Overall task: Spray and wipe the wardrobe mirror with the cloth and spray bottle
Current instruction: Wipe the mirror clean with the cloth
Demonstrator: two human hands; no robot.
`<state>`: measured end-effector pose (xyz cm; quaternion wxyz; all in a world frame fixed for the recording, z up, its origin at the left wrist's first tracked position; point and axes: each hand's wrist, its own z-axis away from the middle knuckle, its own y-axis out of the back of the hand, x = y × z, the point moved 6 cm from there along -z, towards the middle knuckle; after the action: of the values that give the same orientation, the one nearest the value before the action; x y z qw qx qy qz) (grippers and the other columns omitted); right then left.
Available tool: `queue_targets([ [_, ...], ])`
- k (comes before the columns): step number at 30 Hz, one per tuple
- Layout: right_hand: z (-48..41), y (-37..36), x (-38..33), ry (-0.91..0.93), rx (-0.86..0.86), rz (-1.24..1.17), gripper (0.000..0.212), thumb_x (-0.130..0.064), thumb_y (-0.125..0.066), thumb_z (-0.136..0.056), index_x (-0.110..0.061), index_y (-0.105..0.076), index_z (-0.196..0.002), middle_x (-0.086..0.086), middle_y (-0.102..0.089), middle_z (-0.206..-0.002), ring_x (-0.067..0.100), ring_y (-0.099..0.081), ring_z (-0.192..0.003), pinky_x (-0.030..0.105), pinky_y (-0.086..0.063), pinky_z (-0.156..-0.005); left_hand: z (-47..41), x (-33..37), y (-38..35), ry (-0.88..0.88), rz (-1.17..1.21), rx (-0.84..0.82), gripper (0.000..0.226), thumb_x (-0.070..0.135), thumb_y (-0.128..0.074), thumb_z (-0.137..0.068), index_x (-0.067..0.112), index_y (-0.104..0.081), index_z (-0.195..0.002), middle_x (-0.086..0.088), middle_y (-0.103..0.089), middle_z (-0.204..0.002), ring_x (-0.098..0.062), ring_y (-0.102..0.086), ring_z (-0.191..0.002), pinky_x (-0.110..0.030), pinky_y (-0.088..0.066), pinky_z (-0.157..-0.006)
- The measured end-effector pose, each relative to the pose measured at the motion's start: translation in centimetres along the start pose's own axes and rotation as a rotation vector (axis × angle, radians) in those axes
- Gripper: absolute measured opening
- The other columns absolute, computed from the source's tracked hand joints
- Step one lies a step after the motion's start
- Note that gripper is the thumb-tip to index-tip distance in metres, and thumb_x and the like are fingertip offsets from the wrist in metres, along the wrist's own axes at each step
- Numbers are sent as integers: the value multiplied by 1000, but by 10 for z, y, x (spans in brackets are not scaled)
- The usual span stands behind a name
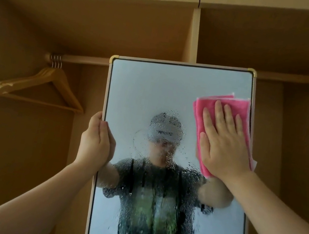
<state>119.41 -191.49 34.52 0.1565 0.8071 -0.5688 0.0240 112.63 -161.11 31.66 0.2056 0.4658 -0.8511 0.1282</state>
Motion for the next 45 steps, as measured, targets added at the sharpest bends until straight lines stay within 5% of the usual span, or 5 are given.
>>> queue_targets([
  [12,61,-21,-42,133,-52,-8,59,-40,-25,-99,-12,-20,-151,21,-22,-157,40,-18,-146,58,-14,-117,3,-1,-2,3,-9,4,43,31,-29,-103,16,-36,-143,0,-57,-117,-14,-52,-106,-27,-36,-90],
  [21,30,-13,-33,189,-31,12,60,-39,-30,-95,-16,-29,-150,15,-25,-157,34,-23,-145,54,-11,-119,3,-4,-3,24,9,14,42,31,-30,-103,17,-38,-142,26,-47,-91,19,-48,-79,-11,-31,-73],
  [30,-46,11,-10,94,-61,59,61,-40,-22,-96,-18,-25,-153,14,-19,-160,34,-19,-147,53,-10,-119,5,1,-1,-4,11,22,42,29,-29,-103,15,-38,-142,7,-54,-104,-7,-51,-91,-24,-36,-84],
  [37,-84,20,-7,59,-25,54,60,-39,-18,-98,-20,-20,-154,12,-15,-161,33,-15,-148,50,-5,-120,3,-2,-2,-4,-6,22,40,29,-30,-103,15,-41,-139,26,-51,-88,19,-52,-78,-6,-34,-67],
  [45,-95,20,-12,42,14,38,61,-39,-19,-97,-17,-24,-153,15,-15,-161,37,-18,-146,52,-7,-118,3,-2,-2,6,-6,36,39,29,-30,-103,17,-42,-137,25,-52,-86,14,-55,-77,-14,-39,-68],
])
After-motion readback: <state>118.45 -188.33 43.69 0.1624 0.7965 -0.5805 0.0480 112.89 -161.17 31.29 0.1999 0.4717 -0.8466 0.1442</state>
